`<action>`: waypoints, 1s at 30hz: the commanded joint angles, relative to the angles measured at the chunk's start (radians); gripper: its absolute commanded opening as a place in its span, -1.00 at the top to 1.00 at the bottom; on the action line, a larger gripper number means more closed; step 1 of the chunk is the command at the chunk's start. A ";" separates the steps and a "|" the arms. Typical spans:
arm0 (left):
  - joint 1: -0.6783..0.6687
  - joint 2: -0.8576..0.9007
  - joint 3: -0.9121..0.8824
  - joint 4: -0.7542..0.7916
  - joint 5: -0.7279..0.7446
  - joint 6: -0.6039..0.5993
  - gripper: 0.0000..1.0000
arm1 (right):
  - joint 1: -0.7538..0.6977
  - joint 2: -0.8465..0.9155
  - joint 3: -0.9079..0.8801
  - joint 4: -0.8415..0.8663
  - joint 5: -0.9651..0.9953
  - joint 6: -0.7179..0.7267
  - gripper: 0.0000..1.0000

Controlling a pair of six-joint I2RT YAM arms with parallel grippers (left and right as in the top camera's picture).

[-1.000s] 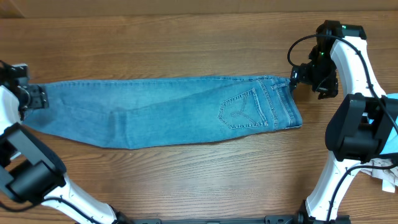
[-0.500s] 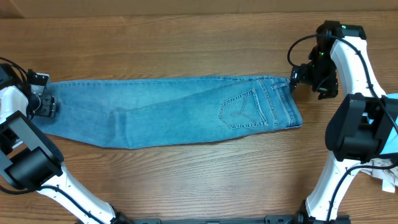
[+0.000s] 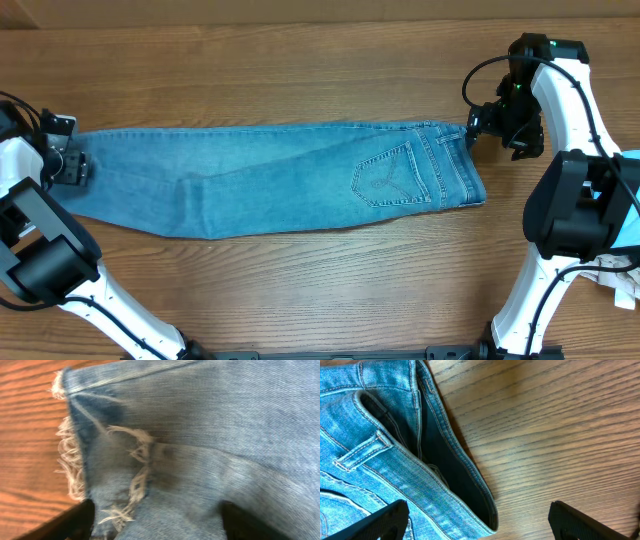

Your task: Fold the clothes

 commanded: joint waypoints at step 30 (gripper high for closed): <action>-0.009 0.148 0.043 -0.032 0.047 -0.115 -0.15 | -0.002 -0.014 -0.001 -0.012 -0.001 0.004 -0.86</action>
